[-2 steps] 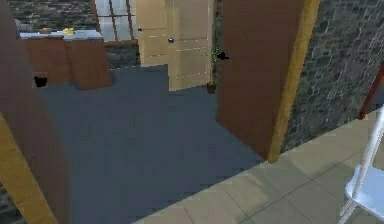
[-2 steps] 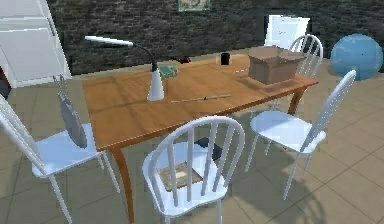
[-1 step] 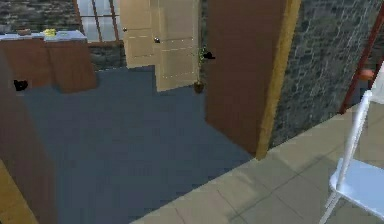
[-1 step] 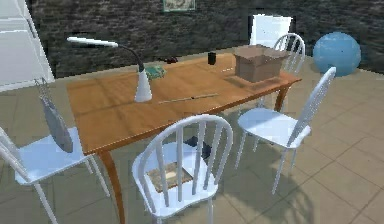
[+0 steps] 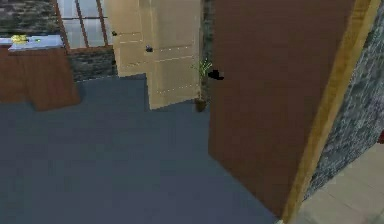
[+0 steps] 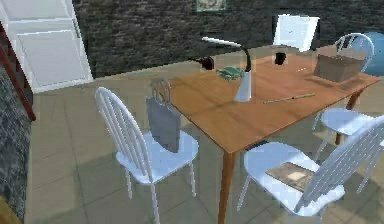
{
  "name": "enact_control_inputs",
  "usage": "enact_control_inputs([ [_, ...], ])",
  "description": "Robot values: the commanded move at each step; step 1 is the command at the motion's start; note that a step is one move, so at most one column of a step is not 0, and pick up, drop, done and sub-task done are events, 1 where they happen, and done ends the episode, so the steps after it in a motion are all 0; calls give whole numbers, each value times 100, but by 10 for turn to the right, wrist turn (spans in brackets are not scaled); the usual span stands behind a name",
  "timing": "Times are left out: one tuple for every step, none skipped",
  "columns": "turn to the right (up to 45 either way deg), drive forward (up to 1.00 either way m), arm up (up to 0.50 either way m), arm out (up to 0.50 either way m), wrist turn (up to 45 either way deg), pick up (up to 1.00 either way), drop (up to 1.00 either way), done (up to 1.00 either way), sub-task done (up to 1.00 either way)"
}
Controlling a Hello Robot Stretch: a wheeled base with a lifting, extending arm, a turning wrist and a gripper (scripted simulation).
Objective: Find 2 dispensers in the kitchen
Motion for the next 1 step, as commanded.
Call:
enact_control_inputs([
  [-330,0,0,0,0,0,0,0,0],
])
